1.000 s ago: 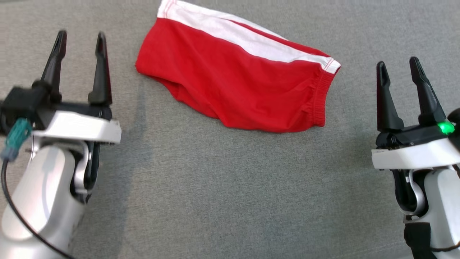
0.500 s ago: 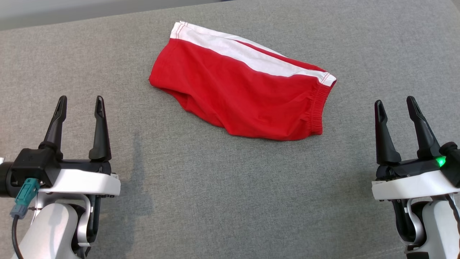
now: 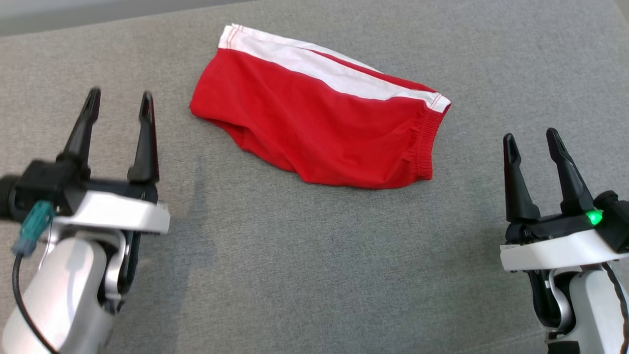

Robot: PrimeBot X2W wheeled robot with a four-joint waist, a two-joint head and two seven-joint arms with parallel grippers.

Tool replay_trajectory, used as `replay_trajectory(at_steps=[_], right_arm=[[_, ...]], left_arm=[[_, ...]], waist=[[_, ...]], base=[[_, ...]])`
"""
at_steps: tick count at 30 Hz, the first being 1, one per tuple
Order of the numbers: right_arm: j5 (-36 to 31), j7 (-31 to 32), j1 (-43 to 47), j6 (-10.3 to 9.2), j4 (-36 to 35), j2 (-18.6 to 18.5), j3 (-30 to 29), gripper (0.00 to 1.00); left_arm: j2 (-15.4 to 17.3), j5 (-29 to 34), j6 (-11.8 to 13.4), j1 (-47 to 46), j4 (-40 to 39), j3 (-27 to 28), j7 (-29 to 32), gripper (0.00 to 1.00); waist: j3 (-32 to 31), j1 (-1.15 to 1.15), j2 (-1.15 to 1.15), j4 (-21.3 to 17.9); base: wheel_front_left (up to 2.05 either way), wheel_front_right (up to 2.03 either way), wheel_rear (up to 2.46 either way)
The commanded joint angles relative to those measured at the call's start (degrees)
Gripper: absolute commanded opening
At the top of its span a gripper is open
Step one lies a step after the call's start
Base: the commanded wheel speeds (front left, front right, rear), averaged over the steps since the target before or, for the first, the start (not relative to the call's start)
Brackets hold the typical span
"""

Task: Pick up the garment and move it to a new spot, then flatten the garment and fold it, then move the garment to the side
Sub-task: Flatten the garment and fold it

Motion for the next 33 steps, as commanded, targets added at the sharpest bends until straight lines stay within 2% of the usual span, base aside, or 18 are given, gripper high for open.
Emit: replay_trajectory(at_steps=[1,6,12,21,22,23,24,25,28,33], right_arm=[[0.44,-0.32,-1.23,-0.01,-0.1,-0.02,0.4,1.0],[0.91,-0.32,-2.43,-0.01,0.1,0.58,1.27,1.0],[1.83,-0.32,-3.11,-0.01,1.02,1.45,2.53,1.0],[2.86,-0.32,-2.68,-0.01,2.15,1.97,2.55,1.0],[2.84,-0.32,-2.6,-0.01,2.25,1.99,2.54,1.0],[2.81,-0.32,-2.52,-0.01,2.28,2.02,2.49,1.0],[2.94,-0.32,-2.52,-0.01,2.32,2.06,2.43,1.0],[3.27,-0.32,-2.59,-0.01,2.41,2.11,2.46,1.0],[3.53,-0.32,-2.96,-0.01,2.23,2.17,2.62,1.0],[3.85,-0.32,-2.69,-0.01,2.44,2.19,2.62,1.0]], left_arm=[[0.12,0.36,-1.67,-3.79,1.68,-0.93,0.41,1.0],[-0.89,-1.13,-7.0,-11.99,11.1,-3.91,4.46,1.0],[-1.85,-3.61,-12.93,-19.37,27.81,-5.66,8.55,1.0],[-3.62,-7.2,-17.37,-24.14,41.91,-6.83,14.49,1.0],[-4.03,-7.86,-17.76,-24.22,42.93,-7.13,15.49,0.84],[-4.53,-8.63,-18.17,-24.13,43.63,-7.41,16.39,0.44],[-4.85,-8.97,-18.55,-24.23,44.13,-7.7,16.89,0.11],[-5.02,-9.34,-18.62,-24.38,44.57,-8.02,17.4,0.0],[-5.07,-10.73,-19.01,-24.81,44.85,-8.02,16.35,0.0],[-5.01,-12.38,-18.4,-23.46,44.57,-5.91,10.56,0.0]], waist=[[0.93,0.0,0.0,-0.88],[2.93,0.0,0.0,-2.9],[4.82,0.0,0.0,-5.51],[5.44,0.0,0.0,-6.71],[5.38,0.0,0.0,-6.67],[5.34,0.0,0.0,-6.61],[5.27,0.0,0.0,-6.54],[5.24,0.0,0.0,-6.47],[5.19,0.0,0.0,-6.21],[4.78,0.0,0.0,-5.63]], base=[[0.0,0.0,0.0],[0.0,0.0,0.0],[0.0,0.0,0.0],[0.0,0.0,0.0],[0.0,0.0,0.0],[0.0,0.0,0.0],[0.0,0.0,0.0],[0.0,0.0,0.0],[0.0,0.0,0.0],[0.0,0.0,0.0]])
